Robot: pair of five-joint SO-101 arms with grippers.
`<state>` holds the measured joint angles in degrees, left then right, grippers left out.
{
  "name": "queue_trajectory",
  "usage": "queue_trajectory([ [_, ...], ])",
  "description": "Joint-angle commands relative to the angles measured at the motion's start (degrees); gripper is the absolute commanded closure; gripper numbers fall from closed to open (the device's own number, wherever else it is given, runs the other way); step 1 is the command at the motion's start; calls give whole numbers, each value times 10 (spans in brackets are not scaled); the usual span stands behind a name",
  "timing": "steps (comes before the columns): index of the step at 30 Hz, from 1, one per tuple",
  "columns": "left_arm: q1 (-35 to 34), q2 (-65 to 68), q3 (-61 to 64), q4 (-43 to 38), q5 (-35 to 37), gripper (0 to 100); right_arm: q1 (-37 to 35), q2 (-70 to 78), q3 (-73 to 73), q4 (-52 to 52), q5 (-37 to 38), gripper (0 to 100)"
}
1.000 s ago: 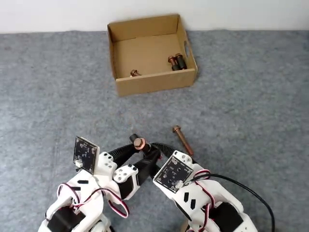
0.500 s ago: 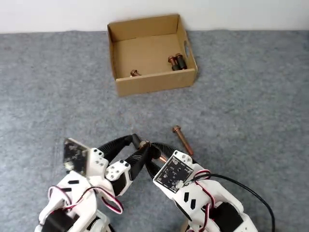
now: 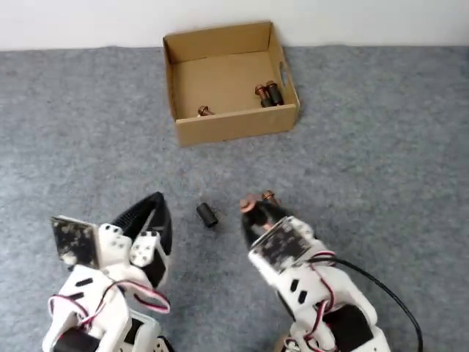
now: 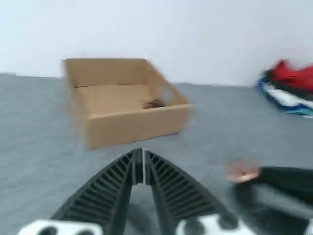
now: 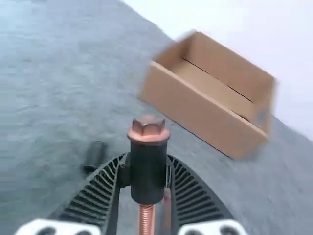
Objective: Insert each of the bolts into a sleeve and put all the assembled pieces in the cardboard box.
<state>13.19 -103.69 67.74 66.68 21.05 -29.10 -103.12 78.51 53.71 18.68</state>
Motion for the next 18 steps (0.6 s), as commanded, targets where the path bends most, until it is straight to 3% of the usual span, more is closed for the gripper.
queue_trajectory([
  [1, -69, -2, 41, 0, -61, 996, 68, -4, -25, 36, -67, 991],
  [4, -100, -2, 79, -18, -86, 996, 79, -3, -48, 100, -132, 991],
  [8, -105, -2, 126, -36, -87, 995, 87, 46, -98, 125, -160, 991],
  [18, -111, -2, 247, -46, -91, 995, 131, 443, -348, 76, -211, 991],
])
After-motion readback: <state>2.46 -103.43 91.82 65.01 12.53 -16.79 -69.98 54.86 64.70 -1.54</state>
